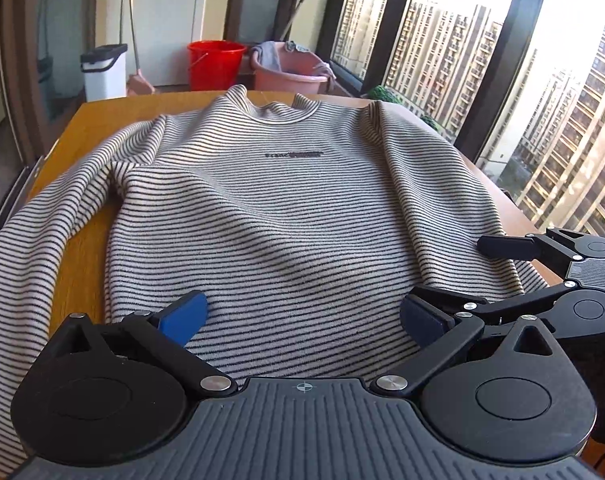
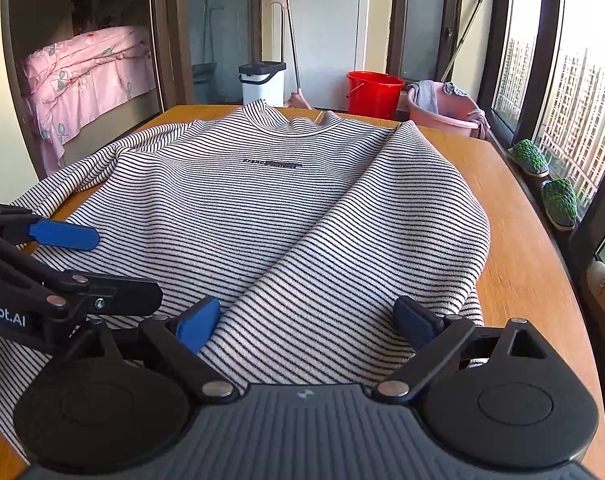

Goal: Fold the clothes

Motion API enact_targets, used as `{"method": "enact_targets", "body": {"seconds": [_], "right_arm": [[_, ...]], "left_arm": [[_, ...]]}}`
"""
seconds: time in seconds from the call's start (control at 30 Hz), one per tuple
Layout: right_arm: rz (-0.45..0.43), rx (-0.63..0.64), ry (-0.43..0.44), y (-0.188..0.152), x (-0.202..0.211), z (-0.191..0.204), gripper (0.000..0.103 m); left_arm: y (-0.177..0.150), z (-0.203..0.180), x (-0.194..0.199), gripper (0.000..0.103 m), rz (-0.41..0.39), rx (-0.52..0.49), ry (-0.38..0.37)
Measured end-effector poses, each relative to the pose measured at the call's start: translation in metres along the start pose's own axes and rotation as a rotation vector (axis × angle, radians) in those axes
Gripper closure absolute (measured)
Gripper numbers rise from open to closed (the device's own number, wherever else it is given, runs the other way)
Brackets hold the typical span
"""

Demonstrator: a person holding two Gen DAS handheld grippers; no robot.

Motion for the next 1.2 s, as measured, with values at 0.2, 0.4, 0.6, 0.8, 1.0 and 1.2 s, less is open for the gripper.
{"method": "enact_targets", "body": {"seconds": [0.2,0.4,0.6,0.8,1.0,1.2], "right_arm": [[-0.002,-0.012,-0.005,-0.0026,0.0028,-0.0010,0.009],[-0.003,-0.013,-0.004,-0.0011,0.0020,-0.0023,0.009],[0.001,-0.006,-0.011,-0.0009,0.0021,0.0010,0.008],[0.001,-0.006,-0.010,-0.0016,0.0033,0.0005,0.008],[0.002,-0.005,-0.004,-0.0020,0.0038,-0.0020,0.007],[0.005,-0.002,0.000,-0.0008,0.0035,-0.0034,0.006]], "left_arm": [[0.0021,0.0039,-0.0004,0.000,0.004,0.001,-0.006],[0.0029,0.0075,-0.0004,0.000,0.006,0.000,-0.008],[0.0011,0.0078,0.0002,0.000,0.005,0.002,-0.009],[0.0001,0.0063,0.0002,0.000,0.007,0.005,-0.009],[-0.0006,0.0068,0.0016,0.000,0.011,0.006,-0.008],[-0.0009,0.0062,0.0019,0.000,0.003,0.017,-0.003]]}}
Point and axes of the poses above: each gripper's, at about its wrist camera, not at the fingertips, and x roughly against the way its jaws point, z to its left, y to its top, the point moved 8 cm from there along -x, roughly the way its jaws point, and after that the axes turned 3 degrees about -y, right-handed, at the moved point
